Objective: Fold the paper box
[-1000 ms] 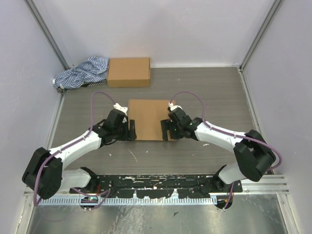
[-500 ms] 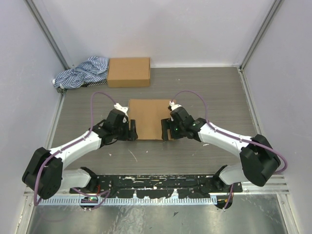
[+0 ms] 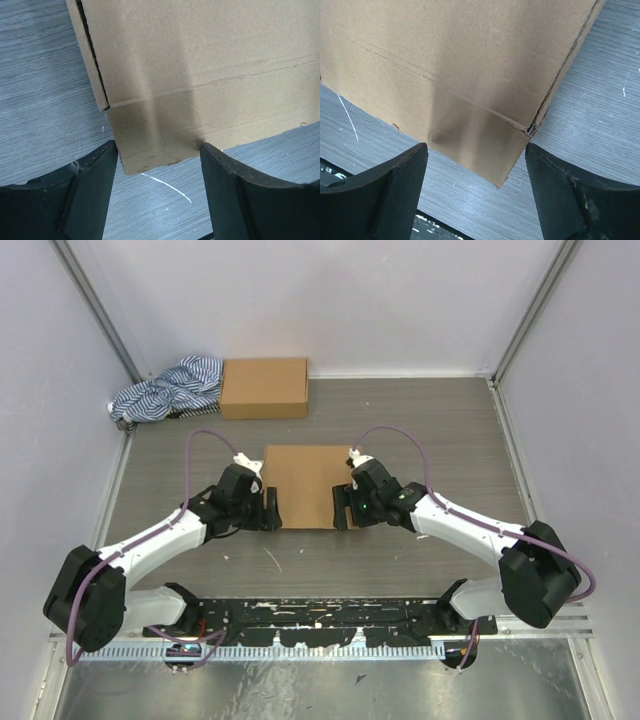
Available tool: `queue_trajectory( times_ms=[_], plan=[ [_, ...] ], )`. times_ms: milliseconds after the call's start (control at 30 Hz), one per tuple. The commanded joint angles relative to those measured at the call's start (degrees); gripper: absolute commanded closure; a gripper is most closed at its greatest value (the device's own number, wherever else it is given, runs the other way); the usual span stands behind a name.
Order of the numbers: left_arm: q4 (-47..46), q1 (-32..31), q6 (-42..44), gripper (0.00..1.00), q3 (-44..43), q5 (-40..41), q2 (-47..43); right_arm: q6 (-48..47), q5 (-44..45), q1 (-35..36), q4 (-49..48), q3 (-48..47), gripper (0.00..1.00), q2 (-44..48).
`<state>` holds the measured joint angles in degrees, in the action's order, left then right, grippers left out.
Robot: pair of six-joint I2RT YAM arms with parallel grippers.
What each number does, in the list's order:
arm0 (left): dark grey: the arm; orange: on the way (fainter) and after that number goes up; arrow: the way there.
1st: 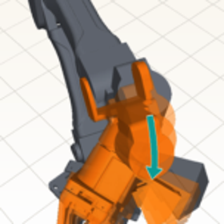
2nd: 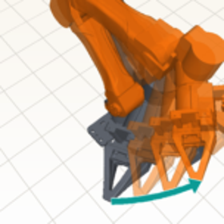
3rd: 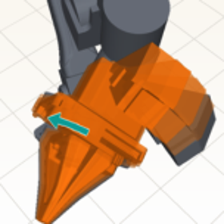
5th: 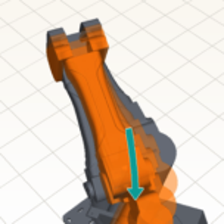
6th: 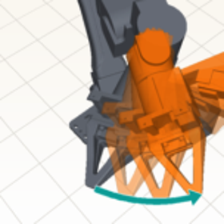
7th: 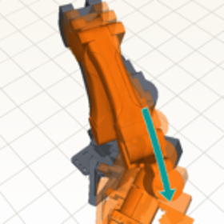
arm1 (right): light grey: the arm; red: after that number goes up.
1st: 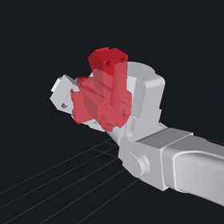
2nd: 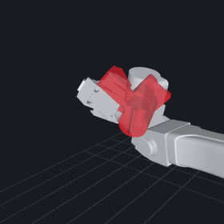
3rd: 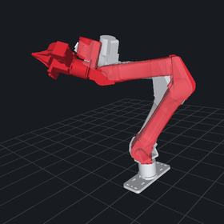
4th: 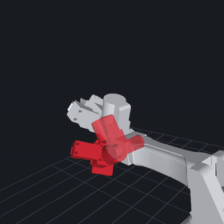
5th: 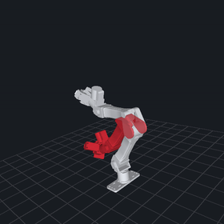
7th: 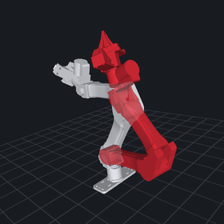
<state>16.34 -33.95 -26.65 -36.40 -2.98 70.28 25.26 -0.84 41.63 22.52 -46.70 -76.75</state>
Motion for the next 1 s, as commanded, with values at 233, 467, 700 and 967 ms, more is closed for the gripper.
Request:
queue_trajectory(
  times_ms=[233,467,700,967],
  plan=[
    [3.01,-0.23,0.31,0.3,-4.14,-2.76,-0.68,1.35,-2.03,0.28,1.89,-3.76,0.19,-0.68],
    [6.45,-0.23,0.14,0.33,-6.05,-2.16,-0.99,2.08,-1.96,0.26,2.61,-4.33,0.22,-1.82],
    [10.72,-0.23,0.02,0.33,-7.97,-0.89,-1.03,2.34,-1.9,0.3,4.94,-5.76,0.23,-1.7],
    [13.96,-0.23,0.2,0.33,-9.53,-0.18,-1.03,0.82,-5.48,0.3,8.16,-8.25,0.22,-1.92]
  ],
)
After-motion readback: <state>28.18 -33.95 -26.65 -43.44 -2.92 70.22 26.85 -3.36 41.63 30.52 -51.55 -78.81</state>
